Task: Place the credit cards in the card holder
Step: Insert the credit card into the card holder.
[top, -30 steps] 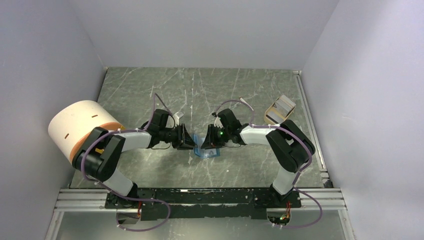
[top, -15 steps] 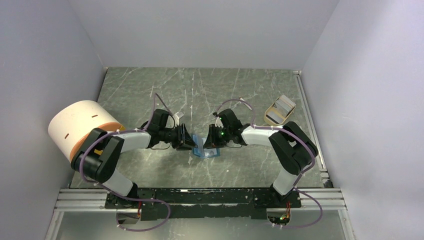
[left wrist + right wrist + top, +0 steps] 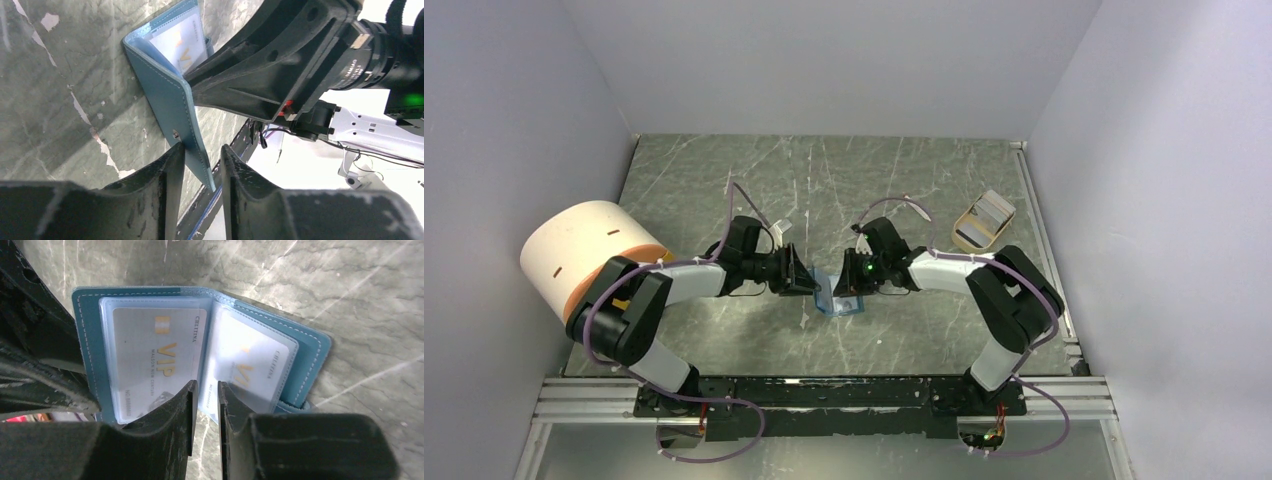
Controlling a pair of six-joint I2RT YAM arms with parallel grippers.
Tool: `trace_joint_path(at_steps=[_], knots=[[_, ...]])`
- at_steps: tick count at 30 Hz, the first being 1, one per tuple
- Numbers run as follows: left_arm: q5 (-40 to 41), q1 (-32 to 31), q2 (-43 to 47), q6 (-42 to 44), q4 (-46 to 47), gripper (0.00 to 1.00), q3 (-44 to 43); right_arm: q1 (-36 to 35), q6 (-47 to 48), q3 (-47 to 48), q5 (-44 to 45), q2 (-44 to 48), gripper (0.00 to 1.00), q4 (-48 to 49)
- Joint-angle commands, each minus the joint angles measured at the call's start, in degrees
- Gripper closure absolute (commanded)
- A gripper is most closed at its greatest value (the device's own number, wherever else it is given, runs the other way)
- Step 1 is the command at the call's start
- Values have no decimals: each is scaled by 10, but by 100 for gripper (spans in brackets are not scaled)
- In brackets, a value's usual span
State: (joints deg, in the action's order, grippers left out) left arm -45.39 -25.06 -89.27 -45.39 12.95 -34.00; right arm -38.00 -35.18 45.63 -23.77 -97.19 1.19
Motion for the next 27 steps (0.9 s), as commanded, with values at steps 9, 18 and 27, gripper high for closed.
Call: trace_joint_path(at_steps=[9,18,27], knots=[[-2,1,-11,19,-2,89,-24,-4,27,6,43,-11,76,-10],[9,-6,-37,22,-7,76,-38,-3,20,-10,33,-17,76,18],[8,-11,-53,20,3,80,-41,-4,17,-19,26,-20,76,27]])
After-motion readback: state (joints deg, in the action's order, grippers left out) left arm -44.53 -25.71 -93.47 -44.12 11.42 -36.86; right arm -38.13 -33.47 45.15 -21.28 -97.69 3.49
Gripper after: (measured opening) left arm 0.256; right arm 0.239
